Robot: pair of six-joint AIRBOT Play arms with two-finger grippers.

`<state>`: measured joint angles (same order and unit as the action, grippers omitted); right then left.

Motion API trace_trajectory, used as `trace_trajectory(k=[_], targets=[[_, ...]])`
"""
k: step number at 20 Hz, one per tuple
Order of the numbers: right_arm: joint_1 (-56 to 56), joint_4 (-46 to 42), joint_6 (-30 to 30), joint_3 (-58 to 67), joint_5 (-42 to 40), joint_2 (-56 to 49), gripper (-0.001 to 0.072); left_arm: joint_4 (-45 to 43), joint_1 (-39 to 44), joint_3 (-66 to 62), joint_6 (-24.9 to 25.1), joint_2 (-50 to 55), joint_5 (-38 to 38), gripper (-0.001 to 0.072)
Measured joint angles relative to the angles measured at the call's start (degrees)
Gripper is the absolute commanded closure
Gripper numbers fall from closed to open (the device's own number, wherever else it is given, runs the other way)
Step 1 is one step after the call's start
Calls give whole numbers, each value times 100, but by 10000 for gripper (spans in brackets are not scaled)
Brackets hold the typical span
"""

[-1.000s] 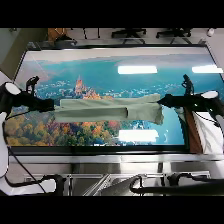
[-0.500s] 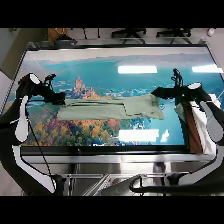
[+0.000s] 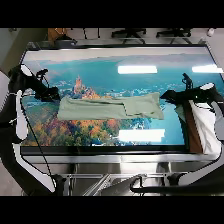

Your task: Fold the shirts.

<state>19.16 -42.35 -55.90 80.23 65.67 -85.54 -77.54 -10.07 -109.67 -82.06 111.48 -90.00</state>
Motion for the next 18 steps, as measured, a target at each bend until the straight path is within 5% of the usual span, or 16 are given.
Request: trace_trajectory(k=[7, 8, 9, 11, 18], targets=[[-345, 540, 136, 17, 354, -531, 82, 254, 28, -63, -170, -13, -319, 261], [-442, 595, 160, 15, 382, -570, 250, 417, 90, -66, -146, -15, -313, 262], [-535, 557, 195, 11, 374, -605, 541, 555, 162, -66, -125, -17, -284, 338], [-660, 529, 229, 7, 459, -634, 690, 811, 369, -66, -74, -20, -219, 665], [-791, 520, 138, 632, 1084, 133, 691, 1117, 1893, -63, 68, 55, 660, 694]])
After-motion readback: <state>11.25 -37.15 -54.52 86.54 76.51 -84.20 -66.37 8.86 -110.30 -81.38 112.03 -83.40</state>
